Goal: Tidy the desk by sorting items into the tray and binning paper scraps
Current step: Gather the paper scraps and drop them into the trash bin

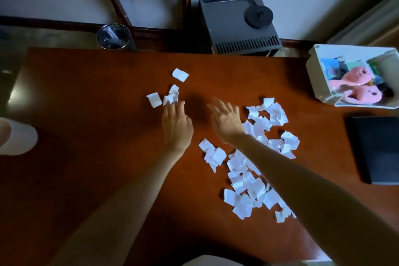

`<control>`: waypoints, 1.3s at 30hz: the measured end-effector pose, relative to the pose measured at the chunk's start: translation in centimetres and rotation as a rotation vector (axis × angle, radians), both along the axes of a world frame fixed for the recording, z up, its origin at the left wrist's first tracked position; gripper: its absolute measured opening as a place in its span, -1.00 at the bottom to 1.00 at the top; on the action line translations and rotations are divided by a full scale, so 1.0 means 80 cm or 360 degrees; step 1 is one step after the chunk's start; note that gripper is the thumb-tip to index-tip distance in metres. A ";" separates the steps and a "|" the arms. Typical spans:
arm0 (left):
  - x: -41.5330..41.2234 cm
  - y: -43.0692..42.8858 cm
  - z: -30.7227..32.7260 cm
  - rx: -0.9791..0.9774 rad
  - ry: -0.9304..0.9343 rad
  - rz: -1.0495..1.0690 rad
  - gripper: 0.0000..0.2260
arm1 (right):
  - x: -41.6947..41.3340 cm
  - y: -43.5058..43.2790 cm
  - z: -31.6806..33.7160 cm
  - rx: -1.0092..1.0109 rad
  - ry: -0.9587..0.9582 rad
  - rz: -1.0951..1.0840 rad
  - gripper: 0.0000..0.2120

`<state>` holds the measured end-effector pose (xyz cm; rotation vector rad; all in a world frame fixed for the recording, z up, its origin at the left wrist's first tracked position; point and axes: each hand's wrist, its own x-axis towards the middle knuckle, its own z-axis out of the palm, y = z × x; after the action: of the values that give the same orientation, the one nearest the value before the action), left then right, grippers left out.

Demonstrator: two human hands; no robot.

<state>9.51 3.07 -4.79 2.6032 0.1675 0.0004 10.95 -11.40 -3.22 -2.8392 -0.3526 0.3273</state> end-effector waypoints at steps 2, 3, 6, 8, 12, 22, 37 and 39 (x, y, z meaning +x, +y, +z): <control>0.026 0.025 -0.006 0.0155 0.0117 0.0057 -0.57 | 0.039 0.026 -0.001 -0.0031 0.0130 0.0118 -0.57; 0.035 0.035 -0.009 0.0201 0.0213 0.0071 -0.53 | 0.058 0.040 -0.002 -0.0056 0.0177 0.0158 -0.55; 0.053 0.056 -0.024 0.0190 0.0433 0.0019 -0.47 | 0.104 0.078 -0.006 -0.0072 0.0287 0.0196 -0.50; 0.062 0.060 -0.036 0.0205 0.0442 -0.0093 -0.47 | 0.124 0.092 -0.014 -0.0111 0.0373 0.0212 -0.47; 0.084 0.064 -0.050 0.0285 0.0417 -0.0283 -0.51 | 0.143 0.084 -0.026 -0.0242 0.0430 0.0267 -0.50; -0.014 -0.018 -0.036 -0.0165 0.0691 -0.0510 -0.34 | 0.038 -0.049 -0.030 -0.0048 0.0438 0.0098 -0.55; -0.166 -0.193 -0.054 0.0355 0.0463 -0.0302 -0.43 | -0.081 -0.188 -0.053 -0.0280 0.0324 0.0219 -0.43; -0.157 -0.212 -0.051 0.0370 0.0468 -0.0342 -0.45 | -0.082 -0.203 -0.054 -0.0291 0.0301 0.0175 -0.44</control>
<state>-3.02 -13.93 -8.87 2.8278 -0.0108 -0.4662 4.40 -27.67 -7.53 -2.9383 -0.4619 0.6779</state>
